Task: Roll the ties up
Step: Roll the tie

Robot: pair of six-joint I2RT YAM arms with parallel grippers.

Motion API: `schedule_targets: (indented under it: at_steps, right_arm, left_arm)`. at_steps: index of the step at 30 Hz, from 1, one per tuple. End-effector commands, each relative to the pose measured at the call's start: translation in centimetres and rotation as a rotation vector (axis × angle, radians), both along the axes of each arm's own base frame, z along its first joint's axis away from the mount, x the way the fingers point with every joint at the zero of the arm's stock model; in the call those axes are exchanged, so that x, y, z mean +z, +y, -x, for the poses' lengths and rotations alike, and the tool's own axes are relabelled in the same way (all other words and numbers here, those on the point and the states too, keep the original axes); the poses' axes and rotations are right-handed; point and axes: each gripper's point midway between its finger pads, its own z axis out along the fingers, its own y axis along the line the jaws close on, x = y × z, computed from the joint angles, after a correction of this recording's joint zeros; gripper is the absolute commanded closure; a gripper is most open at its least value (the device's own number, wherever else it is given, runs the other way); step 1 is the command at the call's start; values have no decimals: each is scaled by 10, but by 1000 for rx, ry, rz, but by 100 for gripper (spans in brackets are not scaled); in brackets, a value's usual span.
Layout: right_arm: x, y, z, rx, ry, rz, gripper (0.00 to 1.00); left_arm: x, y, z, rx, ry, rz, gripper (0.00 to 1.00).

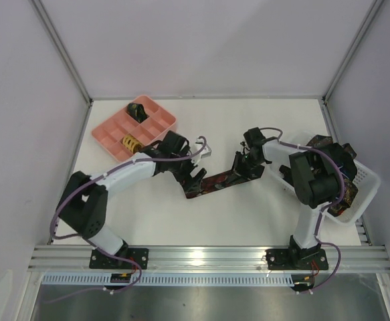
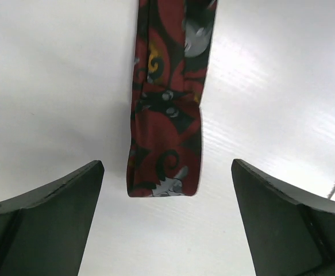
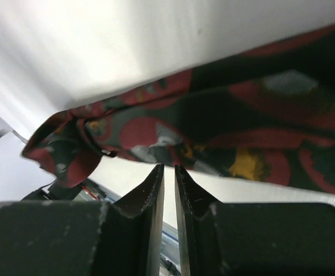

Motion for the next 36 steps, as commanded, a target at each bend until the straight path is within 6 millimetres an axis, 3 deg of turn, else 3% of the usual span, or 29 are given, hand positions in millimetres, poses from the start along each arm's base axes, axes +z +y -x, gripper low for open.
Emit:
schedule_targets:
  at_steps: [1,3,4,7,11,13,14,18,19,20,22,27,31,36]
  right_arm:
    - [-16,2,-8,19,-28,26,82]
    - [-17,6,-17,29,-44,25,81]
    - [-24,8,-18,35,-35,33,81]
    - [-26,14,-27,44,-48,27,80]
    - [-23,23,-37,66,-54,12,80]
    - [-14,23,-40,74,-75,30,79]
    - [1,23,-44,89,-124,27,79]
    - [49,38,-53,166,-257,-40,59]
    - [63,51,-47,209,-257,-128,55]
    - [75,63,-46,241,-274,-182,51]
    - [84,82,-34,311,-237,-302,44]
    - [79,115,-21,413,-214,-407,36]
    - [76,129,-11,473,-215,-454,32]
    - [68,133,-9,468,-215,-435,44]
  left_arm:
    - [59,-13,-3,3,-101,176,0]
    - [78,-9,-7,70,-104,233,0]
    - [97,-6,-10,101,-148,270,0]
    - [127,15,-22,270,-186,336,0]
    - [142,59,-40,552,-148,410,0]
    - [143,67,-37,659,-66,468,2]
    - [140,72,-34,707,-50,469,4]
    - [112,77,-17,888,140,471,5]
    - [113,71,-15,877,161,507,5]
    - [100,71,-8,895,200,506,5]
    - [99,68,-3,923,241,560,6]
    - [65,77,19,1068,379,506,8]
    - [58,75,25,1115,423,540,8]
    - [30,70,39,1203,576,547,12]
